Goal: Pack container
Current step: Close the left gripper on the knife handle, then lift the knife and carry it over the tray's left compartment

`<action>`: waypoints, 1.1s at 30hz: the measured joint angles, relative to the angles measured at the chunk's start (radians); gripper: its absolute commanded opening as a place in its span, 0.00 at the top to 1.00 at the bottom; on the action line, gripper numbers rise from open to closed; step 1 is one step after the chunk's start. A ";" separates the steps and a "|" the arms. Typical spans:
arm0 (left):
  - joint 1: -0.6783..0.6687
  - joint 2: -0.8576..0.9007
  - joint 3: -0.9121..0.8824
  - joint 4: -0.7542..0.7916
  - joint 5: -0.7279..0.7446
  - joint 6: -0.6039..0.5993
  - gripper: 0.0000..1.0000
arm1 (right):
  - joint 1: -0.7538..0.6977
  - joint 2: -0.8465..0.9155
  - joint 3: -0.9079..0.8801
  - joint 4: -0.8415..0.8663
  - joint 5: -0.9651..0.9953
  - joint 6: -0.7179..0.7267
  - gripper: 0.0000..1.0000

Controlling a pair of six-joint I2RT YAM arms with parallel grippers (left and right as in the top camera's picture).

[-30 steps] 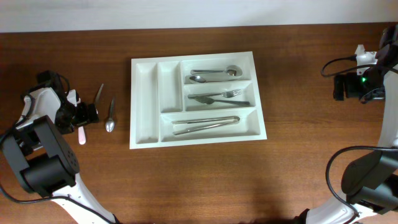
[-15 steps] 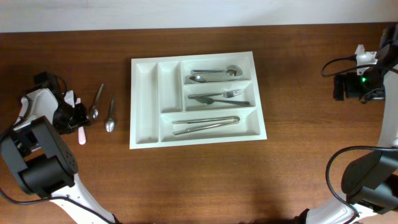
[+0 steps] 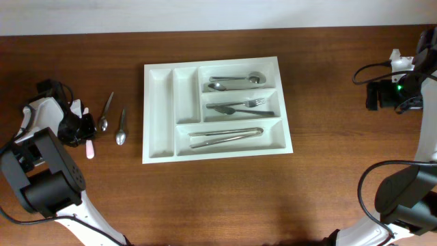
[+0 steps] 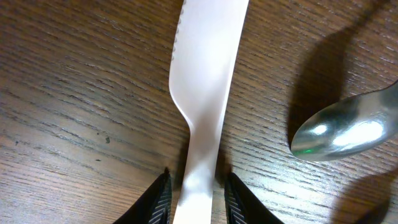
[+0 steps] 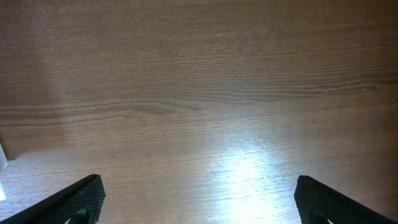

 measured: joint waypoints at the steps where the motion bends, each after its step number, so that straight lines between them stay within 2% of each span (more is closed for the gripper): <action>1: 0.000 0.000 0.000 0.000 0.000 0.000 0.70 | 0.000 0.000 0.000 0.000 0.000 0.000 0.01; 5: 0.000 0.000 0.000 0.000 0.000 0.001 0.75 | 0.000 0.000 0.000 0.000 0.000 0.000 0.01; 11: 0.000 0.000 0.000 0.000 0.000 0.000 0.77 | 0.000 0.000 0.000 0.000 0.000 0.000 0.01; 17: 0.000 0.000 0.000 0.000 0.000 0.000 0.82 | 0.000 0.000 0.000 0.000 0.000 0.000 0.01; 24: 0.000 0.000 0.000 0.000 0.000 0.000 0.94 | 0.000 0.000 0.000 0.000 0.000 0.000 0.01; 33: 0.000 0.000 0.017 -0.008 0.036 0.000 0.95 | 0.000 0.000 0.000 0.000 0.000 -0.001 0.01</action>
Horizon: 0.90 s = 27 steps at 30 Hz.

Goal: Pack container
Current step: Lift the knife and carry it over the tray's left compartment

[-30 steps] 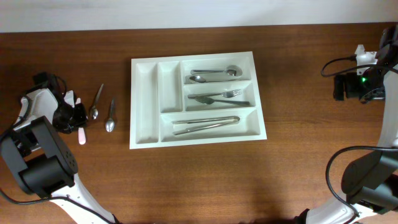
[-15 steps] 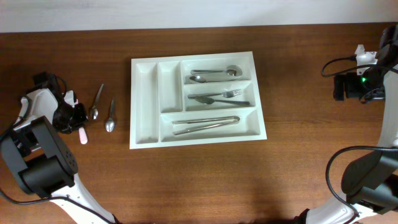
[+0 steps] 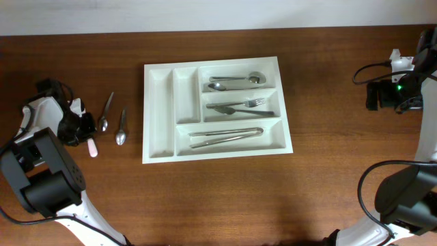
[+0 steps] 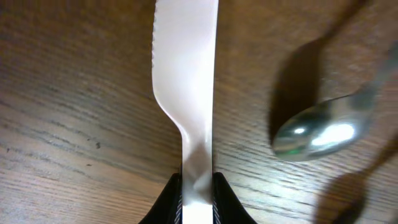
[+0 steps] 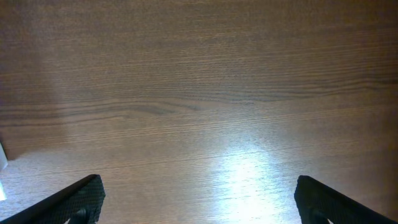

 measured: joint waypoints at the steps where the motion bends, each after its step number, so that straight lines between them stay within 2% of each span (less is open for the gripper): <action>1: 0.000 0.001 0.012 -0.008 0.013 0.000 0.95 | 0.000 0.000 0.000 0.000 0.000 0.001 0.01; 13: -0.042 0.001 0.274 -0.174 0.100 0.000 0.94 | 0.000 0.000 0.000 0.000 0.000 0.000 0.01; 21: -0.203 0.001 0.433 -0.211 0.124 0.000 0.93 | 0.000 0.000 0.000 0.000 0.000 0.000 0.01; 27: -0.352 0.001 0.473 -0.195 0.162 -0.037 0.93 | 0.000 0.000 0.000 0.000 0.000 0.001 0.01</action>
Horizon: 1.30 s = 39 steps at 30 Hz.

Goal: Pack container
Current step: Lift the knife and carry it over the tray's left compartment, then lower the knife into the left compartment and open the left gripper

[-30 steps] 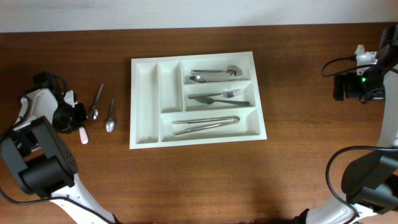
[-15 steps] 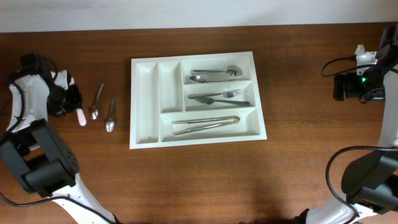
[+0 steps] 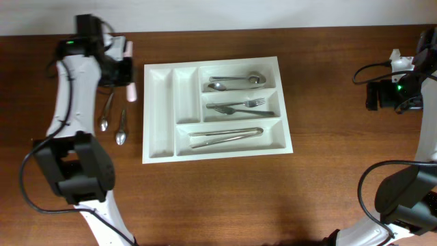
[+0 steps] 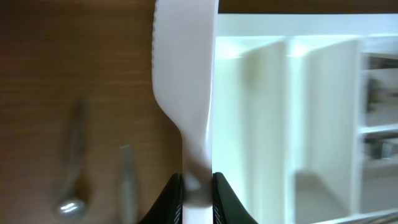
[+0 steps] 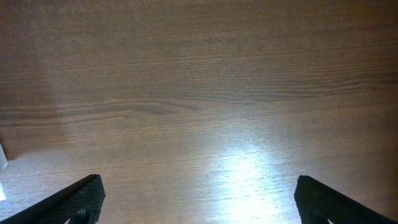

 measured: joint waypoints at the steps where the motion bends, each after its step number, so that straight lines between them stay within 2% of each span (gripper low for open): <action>1: -0.025 0.000 0.000 0.004 0.004 -0.010 0.93 | 0.000 0.000 0.000 0.000 0.000 0.000 0.01; 12: -0.257 0.000 0.000 0.064 0.011 -0.148 0.93 | 0.000 0.000 0.000 0.000 0.000 0.000 0.01; 18: -0.335 0.000 0.000 0.093 -0.018 -0.211 0.93 | 0.000 0.000 0.000 0.000 0.000 -0.001 0.01; 29: -0.348 0.002 0.000 0.093 -0.146 -0.249 0.93 | 0.000 0.000 0.000 0.000 0.000 -0.001 0.01; 39: -0.348 0.072 0.001 0.063 -0.171 -0.278 0.93 | 0.000 0.000 0.000 0.000 0.000 0.000 0.01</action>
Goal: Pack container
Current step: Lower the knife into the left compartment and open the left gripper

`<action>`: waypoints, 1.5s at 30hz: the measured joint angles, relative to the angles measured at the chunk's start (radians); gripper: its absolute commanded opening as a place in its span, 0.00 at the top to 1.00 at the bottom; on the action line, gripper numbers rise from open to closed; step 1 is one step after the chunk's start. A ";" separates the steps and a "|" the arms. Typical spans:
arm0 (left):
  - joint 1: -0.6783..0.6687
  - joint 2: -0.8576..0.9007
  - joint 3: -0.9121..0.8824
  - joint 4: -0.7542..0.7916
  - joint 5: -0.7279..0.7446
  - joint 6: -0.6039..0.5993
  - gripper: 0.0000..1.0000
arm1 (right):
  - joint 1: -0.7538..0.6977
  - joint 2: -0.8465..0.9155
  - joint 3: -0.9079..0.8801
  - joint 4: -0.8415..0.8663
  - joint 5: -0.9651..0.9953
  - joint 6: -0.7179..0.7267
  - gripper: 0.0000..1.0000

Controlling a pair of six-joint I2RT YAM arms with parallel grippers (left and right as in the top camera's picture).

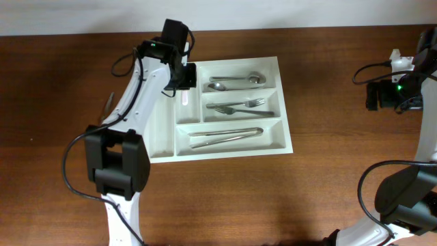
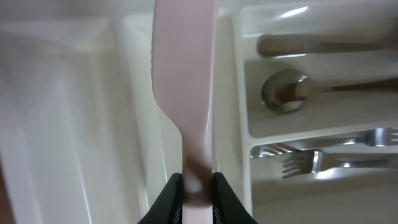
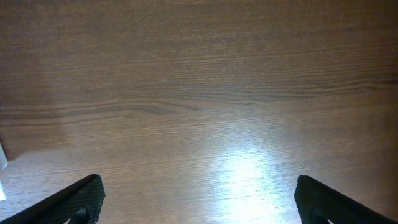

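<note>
A plastic knife [image 2: 183,74] with a pale blade and pink handle is held in my left gripper [image 2: 198,186], which is shut on its handle. It hangs lengthwise over the second narrow compartment of the white cutlery tray [image 1: 283,109]; whether it touches the bottom cannot be told. In the overhead view the left gripper [image 1: 183,76] is over the tray's upper left part, with the knife [image 1: 184,100] poking out below it. My right gripper [image 3: 199,208] stands open over bare wood at the far right, its fingers [image 3: 78,198] wide apart.
The tray's right compartments hold metal spoons [image 1: 235,82], forks [image 1: 242,106] and knives [image 1: 225,135]. A spoon bowl [image 2: 283,93] and a fork [image 2: 311,163] lie just right of the held knife. A metal spoon's handle [image 1: 108,102] peeks out from behind the left arm.
My left gripper, still shut on the knife, has moved right from beside the tray's upper left corner to over the tray's second narrow compartment. The right arm has not moved.
My left gripper stood open around the knife's handle on the table at the far left, beside two spoons. Then it was shut on the handle. Then it held the knife up by the tray's upper left corner, and now over the tray.
</note>
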 measured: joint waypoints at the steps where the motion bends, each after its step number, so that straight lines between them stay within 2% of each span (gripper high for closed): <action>1: 0.000 0.006 0.000 0.000 0.000 -0.002 0.93 | 0.000 0.000 0.000 0.000 0.000 0.000 0.01; 21: -0.001 0.010 0.000 -0.056 0.000 -0.048 0.93 | 0.000 0.000 0.000 0.000 0.000 0.000 0.01; 23: -0.001 0.010 0.000 -0.056 0.000 -0.048 0.92 | 0.000 0.000 0.000 0.000 0.000 0.000 0.01; 26: -0.001 0.010 0.000 -0.056 0.000 -0.048 0.87 | 0.000 0.000 0.000 0.000 0.000 -0.001 0.01; 45: -0.001 0.010 0.000 -0.056 0.000 -0.049 0.85 | 0.000 0.000 0.000 0.000 0.000 0.000 0.01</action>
